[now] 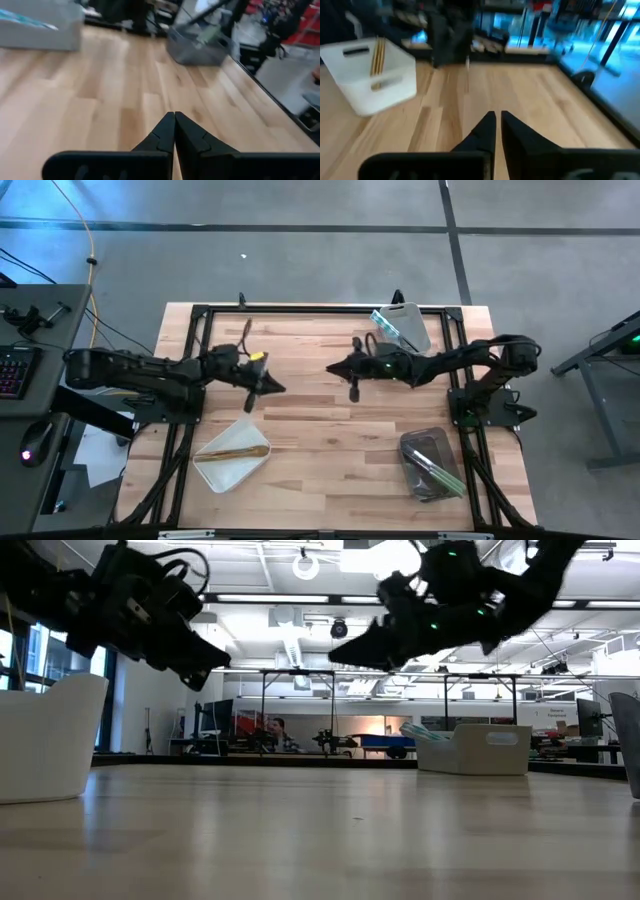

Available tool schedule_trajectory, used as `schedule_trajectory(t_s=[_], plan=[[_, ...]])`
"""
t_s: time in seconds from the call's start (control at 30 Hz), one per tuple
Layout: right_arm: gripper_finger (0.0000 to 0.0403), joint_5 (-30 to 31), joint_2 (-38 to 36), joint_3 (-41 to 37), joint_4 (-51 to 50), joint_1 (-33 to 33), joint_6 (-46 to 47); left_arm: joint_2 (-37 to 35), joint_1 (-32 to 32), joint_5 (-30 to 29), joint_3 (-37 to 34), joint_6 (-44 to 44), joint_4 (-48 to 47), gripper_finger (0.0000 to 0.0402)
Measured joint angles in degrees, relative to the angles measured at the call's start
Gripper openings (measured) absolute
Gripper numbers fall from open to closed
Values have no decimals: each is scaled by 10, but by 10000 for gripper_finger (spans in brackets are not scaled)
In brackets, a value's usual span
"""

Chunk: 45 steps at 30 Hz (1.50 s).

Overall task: Sort silverware by color (type)
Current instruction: Return to Home Position

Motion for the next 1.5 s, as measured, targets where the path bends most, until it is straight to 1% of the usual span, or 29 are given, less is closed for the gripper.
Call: schedule_trajectory(t_s=[0.1, 0.17, 0.23, 0.3, 0.4, 0.53, 0.73, 0.93, 1.1, 1.27, 1.5], plan=[[3, -2, -3, -59, 102, -3, 0, 0, 36, 20, -23, 3, 51, 0], [3, -13, -3, -107, 181, -9, 6, 0, 56, 36, -35, 3, 80, 0], [2, -15, -7, -152, 248, -17, 18, -1, 73, 42, -46, 3, 90, 0], [1, -14, -21, -196, 300, -25, 30, -7, 89, 49, -53, 3, 88, 0], [0, 14, -60, -249, 342, -31, 45, -16, 108, 66, -57, 3, 87, 0], [0, 61, -123, -301, 339, -23, 45, -33, 129, 67, -64, 17, 87, 0], [0, 75, -206, -348, 309, -17, 48, -68, 155, 66, -88, 17, 88, 0], [0, 116, -274, -353, 208, -17, 38, -106, 165, 59, -115, -5, 88, 0], [0, 117, -319, -354, 163, -17, 29, -148, 165, 23, -139, -13, 79, 0], [0, 104, -360, -379, 196, -17, 14, -182, 165, 7, -139, -7, 48, 0], [0, 100, -421, -380, 124, -17, 18, -235, 165, -4, -139, -3, -6, 0]])
